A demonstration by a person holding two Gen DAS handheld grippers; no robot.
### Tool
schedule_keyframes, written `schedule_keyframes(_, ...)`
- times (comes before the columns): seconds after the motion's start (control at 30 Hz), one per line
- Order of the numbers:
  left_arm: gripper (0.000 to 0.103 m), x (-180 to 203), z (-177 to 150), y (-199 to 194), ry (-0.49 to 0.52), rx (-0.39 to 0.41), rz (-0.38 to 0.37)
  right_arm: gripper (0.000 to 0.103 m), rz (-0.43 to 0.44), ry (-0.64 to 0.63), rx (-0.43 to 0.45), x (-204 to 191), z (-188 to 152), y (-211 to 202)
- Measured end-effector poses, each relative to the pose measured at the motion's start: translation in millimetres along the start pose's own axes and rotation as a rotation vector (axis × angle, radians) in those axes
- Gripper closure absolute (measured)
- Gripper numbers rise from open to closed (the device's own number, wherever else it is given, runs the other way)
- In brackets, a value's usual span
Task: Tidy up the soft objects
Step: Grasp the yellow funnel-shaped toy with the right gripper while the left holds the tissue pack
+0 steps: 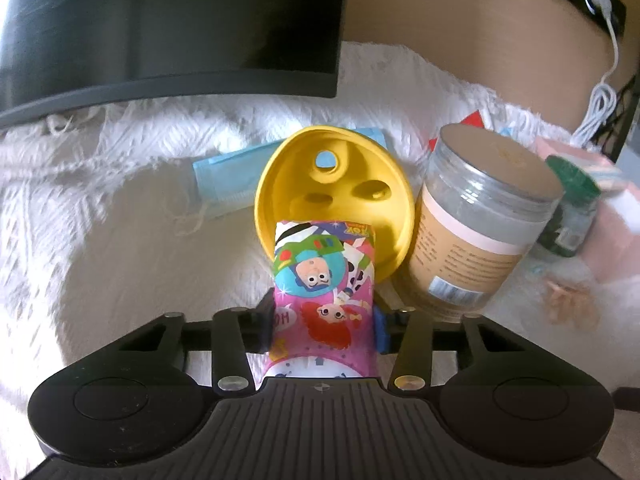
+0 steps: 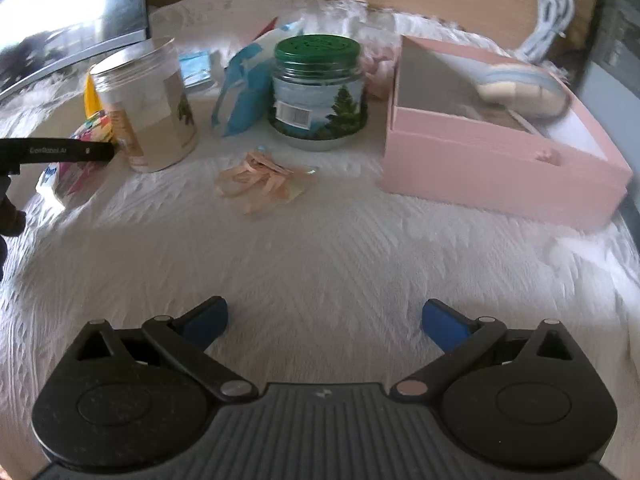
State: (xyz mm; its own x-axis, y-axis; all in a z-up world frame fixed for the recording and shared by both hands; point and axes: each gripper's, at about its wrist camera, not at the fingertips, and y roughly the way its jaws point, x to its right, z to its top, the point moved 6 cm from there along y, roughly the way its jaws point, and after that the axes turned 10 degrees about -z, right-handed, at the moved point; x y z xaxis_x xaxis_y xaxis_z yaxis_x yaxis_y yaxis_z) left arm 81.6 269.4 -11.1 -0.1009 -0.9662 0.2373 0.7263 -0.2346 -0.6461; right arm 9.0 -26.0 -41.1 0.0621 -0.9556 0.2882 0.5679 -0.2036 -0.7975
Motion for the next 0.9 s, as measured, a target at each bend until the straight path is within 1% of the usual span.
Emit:
schedule_keyframes(0.03, 0.056, -1, -1, -8, -0.021, 0.013, -0.009, 0.015, -0.005, -0.032, 0.014, -2, 5, -4)
schedule_keyframes(0.07, 0.056, -3, -1, -17, -0.034, 0.034, -0.013, 0.017, -0.019, -0.079, 0.047, -6, 14, -11)
schedule_keyframes(0.13, 0.057, -7, -2, -39, -0.057, 0.080, -0.008, 0.017, -0.024, -0.152, 0.132, -16, 37, -28)
schedule_keyframes(0.2, 0.057, -12, -2, -61, -0.080, 0.131, -0.011, 0.017, 0.018, -0.235, 0.219, -34, 67, -51)
schedule_keyframes(0.27, 0.057, -22, -3, -81, -0.114, 0.173, -0.010, 0.017, 0.058, -0.338, 0.295, -63, 101, -73)
schedule_keyframes(0.3, 0.057, -26, -4, -89, -0.126, 0.186, -0.007, 0.017, 0.070, -0.381, 0.317, -78, 115, -79)
schedule_keyframes(0.37, 0.057, -36, -6, -102, -0.146, 0.203, 0.002, 0.017, 0.107, -0.454, 0.331, -115, 143, -84)
schedule_keyframes(0.43, 0.057, -44, -10, -113, -0.160, 0.211, 0.008, 0.017, 0.137, -0.503, 0.298, -153, 167, -76)
schedule_keyframes(0.47, 0.057, -48, -11, -117, -0.162, 0.216, 0.011, 0.019, 0.143, -0.525, 0.279, -171, 176, -69)
schedule_keyframes(0.5, 0.057, -51, -13, -121, -0.163, 0.221, 0.013, 0.020, 0.127, -0.559, 0.269, -189, 184, -58)
schedule_keyframes(0.53, 0.057, -55, -16, -125, -0.166, 0.228, 0.018, 0.024, 0.092, -0.592, 0.265, -204, 188, -47)
schedule_keyframes(0.57, 0.057, -60, -19, -129, -0.175, 0.232, 0.024, 0.032, 0.047, -0.628, 0.248, -219, 191, -34)
schedule_keyframes(0.6, 0.057, -64, -22, -132, -0.185, 0.233, 0.028, 0.038, 0.000, -0.662, 0.211, -232, 192, -17)
schedule_keyframes(0.67, 0.057, -77, -25, -135, -0.209, 0.232, 0.047, 0.069, -0.058, -0.694, 0.121, -248, 193, 13)
schedule_keyframes(0.7, 0.057, -83, -26, -136, -0.218, 0.229, 0.064, 0.079, -0.070, -0.700, 0.083, -253, 193, 24)
schedule_keyframes(0.73, 0.057, -90, -26, -137, -0.222, 0.226, 0.083, 0.082, -0.080, -0.702, 0.073, -256, 194, 29)
schedule_keyframes(0.77, 0.057, -96, -25, -139, -0.223, 0.225, 0.103, 0.084, -0.067, -0.697, 0.079, -257, 198, 26)
schedule_keyframes(0.83, 0.057, -108, -17, -145, -0.209, 0.241, 0.132, 0.090, 0.018, -0.650, 0.109, -253, 208, 5)
schedule_keyframes(0.87, 0.057, -113, -8, -149, -0.197, 0.254, 0.148, 0.092, 0.046, -0.624, 0.133, -249, 217, -9)
schedule_keyframes(0.9, 0.057, -117, 0, -153, -0.187, 0.267, 0.159, 0.096, 0.064, -0.598, 0.176, -241, 226, -27)
